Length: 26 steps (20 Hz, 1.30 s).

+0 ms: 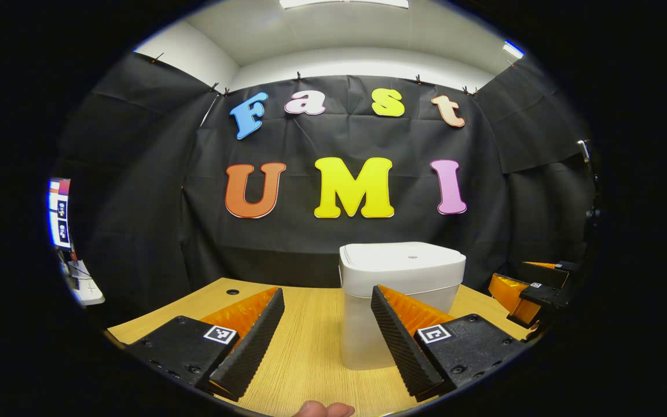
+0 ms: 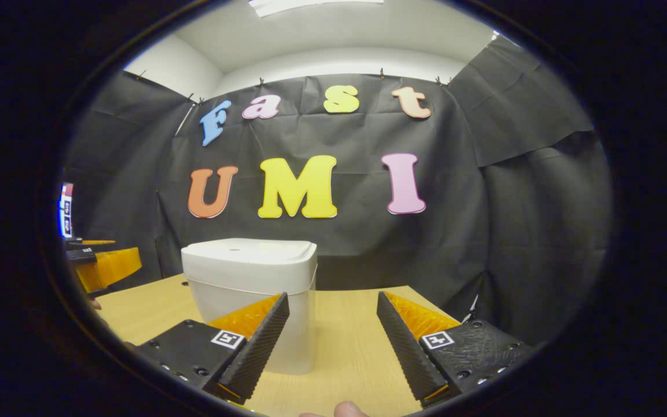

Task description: Press the lid of the desktop garbage bin to open it, pick up the crumpled paper on the desktop and throw it into the bin, then pick up the pop can on the desktop and drop it into the bin, and finally close the garbage bin lid.

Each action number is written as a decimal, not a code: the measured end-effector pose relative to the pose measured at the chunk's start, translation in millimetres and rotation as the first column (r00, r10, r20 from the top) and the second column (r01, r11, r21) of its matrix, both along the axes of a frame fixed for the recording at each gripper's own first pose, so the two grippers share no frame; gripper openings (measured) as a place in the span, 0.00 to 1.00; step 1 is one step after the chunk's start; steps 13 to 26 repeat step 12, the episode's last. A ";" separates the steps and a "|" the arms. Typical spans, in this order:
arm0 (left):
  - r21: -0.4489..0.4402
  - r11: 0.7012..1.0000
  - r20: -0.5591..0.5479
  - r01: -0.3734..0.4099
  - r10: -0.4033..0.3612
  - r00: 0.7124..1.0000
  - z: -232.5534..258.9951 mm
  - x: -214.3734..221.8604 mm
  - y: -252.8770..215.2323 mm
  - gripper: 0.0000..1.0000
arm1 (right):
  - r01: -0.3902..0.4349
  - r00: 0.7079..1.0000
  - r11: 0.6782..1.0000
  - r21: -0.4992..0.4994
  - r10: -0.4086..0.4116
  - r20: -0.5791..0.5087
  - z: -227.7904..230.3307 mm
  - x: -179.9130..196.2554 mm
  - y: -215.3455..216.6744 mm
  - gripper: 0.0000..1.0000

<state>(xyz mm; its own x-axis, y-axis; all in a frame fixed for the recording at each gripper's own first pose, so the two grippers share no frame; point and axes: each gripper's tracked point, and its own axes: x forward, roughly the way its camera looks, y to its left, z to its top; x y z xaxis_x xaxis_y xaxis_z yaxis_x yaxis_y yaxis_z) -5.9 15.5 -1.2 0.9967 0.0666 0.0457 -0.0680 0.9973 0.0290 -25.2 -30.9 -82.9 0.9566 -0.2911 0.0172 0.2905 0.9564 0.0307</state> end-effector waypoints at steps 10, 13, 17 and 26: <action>0.019 1.000 0.031 0.001 -0.001 1.000 8.4 -3.9 -5.3 0.97 | 0.019 1.000 1.000 0.012 -0.020 0.014 2.9 -10.1 -11.3 0.95; 0.018 1.000 0.036 0.009 -0.010 0.999 8.8 -4.6 -7.3 0.97 | 0.025 1.000 1.000 0.006 -0.025 0.013 2.4 -13.1 -11.0 0.95; 0.018 1.000 0.036 0.009 -0.010 0.999 8.8 -4.6 -7.3 0.97 | 0.025 1.000 1.000 0.006 -0.025 0.013 2.4 -13.1 -11.0 0.95; 0.018 1.000 0.036 0.009 -0.010 0.999 8.8 -4.6 -7.3 0.97 | 0.025 1.000 1.000 0.006 -0.025 0.013 2.4 -13.1 -11.0 0.95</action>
